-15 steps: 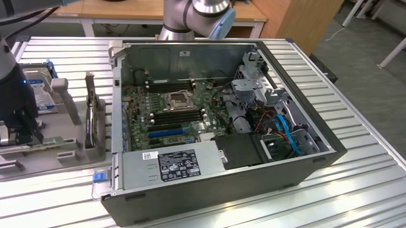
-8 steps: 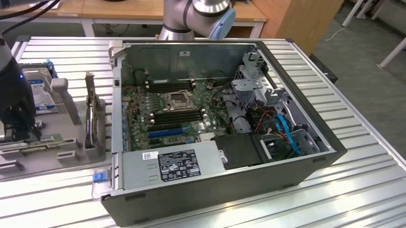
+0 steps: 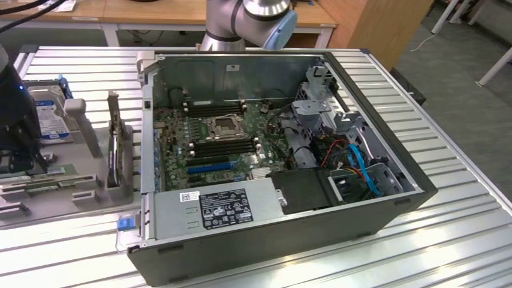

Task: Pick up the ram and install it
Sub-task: 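Pick up the ram and move it above insertion slot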

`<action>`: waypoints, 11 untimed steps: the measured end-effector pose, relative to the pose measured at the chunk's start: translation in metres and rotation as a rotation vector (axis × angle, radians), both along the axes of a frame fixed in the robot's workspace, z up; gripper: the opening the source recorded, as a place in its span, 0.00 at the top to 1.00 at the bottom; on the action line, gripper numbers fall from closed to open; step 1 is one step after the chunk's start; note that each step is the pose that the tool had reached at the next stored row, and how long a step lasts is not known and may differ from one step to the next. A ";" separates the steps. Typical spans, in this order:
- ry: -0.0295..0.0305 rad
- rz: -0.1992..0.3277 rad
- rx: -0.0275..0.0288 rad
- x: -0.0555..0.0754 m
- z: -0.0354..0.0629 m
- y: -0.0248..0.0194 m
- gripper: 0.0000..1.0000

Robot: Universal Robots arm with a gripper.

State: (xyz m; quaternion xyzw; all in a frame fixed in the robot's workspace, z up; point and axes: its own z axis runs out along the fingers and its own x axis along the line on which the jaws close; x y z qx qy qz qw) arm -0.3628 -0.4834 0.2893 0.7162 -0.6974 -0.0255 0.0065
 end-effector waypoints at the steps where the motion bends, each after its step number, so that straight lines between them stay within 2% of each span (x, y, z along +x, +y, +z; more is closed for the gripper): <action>1: 0.0001 0.000 0.0000 0.000 0.0017 0.0000 0.88; 11: 0.0001 -0.001 0.0000 0.000 0.0163 0.0000 0.88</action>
